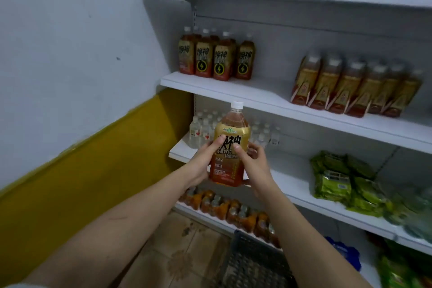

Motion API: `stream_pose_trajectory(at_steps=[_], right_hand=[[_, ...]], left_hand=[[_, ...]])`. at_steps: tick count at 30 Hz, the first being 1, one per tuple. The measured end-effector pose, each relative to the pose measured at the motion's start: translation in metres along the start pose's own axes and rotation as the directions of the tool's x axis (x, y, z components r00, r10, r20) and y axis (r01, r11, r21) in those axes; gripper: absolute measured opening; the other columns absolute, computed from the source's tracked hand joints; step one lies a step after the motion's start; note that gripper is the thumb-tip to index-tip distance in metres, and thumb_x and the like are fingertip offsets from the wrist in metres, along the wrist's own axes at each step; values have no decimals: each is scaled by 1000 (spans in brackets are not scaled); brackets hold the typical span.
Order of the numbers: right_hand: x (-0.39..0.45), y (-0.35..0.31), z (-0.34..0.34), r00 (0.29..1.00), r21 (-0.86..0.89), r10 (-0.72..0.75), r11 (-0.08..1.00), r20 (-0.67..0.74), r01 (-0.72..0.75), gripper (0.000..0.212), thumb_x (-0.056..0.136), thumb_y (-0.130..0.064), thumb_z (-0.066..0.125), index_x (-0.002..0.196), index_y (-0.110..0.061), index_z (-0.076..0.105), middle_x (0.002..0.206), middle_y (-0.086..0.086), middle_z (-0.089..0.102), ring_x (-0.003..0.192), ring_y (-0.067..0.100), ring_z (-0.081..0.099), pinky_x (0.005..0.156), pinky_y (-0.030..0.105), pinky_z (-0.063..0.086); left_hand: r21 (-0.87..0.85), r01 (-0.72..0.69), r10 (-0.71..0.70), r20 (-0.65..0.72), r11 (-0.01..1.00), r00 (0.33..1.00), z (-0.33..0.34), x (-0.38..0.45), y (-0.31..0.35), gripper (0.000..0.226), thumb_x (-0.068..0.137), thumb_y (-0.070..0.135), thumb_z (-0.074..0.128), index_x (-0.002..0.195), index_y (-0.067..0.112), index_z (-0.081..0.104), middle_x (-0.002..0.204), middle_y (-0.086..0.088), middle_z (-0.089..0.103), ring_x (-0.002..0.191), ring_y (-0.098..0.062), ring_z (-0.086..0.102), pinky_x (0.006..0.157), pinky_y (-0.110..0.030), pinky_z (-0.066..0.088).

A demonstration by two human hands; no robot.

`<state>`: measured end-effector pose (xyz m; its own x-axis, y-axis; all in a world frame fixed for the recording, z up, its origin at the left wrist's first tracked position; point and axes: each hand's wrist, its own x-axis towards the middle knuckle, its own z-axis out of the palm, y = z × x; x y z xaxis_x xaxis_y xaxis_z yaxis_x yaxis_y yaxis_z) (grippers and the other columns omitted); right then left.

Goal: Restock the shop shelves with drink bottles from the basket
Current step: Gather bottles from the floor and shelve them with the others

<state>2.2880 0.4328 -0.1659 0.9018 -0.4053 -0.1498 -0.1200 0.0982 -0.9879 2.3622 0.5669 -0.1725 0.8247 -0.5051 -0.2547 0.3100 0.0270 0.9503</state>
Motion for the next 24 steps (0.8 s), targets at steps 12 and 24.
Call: stream_pose_trajectory(at_steps=[12, 24], right_hand=[[87, -73, -90, 997, 12, -82, 997, -6, 82, 68, 81, -55, 72, 136, -27, 43, 129, 0, 57, 103, 15, 62, 81, 49, 59], [177, -125, -80, 988, 28, -155, 988, -13, 155, 52, 82, -45, 76, 122, -27, 47, 110, -7, 65, 94, 12, 66, 83, 52, 59]], left_hand=[[64, -56, 54, 30, 996, 998, 89, 83, 69, 76, 71, 55, 78, 136, 28, 47, 125, -3, 65, 114, -24, 61, 91, -56, 54], [97, -224, 218, 66, 970, 974, 79, 174, 123, 65, 79, 7, 81, 134, 25, 51, 124, 3, 66, 110, -22, 67, 75, -45, 59]])
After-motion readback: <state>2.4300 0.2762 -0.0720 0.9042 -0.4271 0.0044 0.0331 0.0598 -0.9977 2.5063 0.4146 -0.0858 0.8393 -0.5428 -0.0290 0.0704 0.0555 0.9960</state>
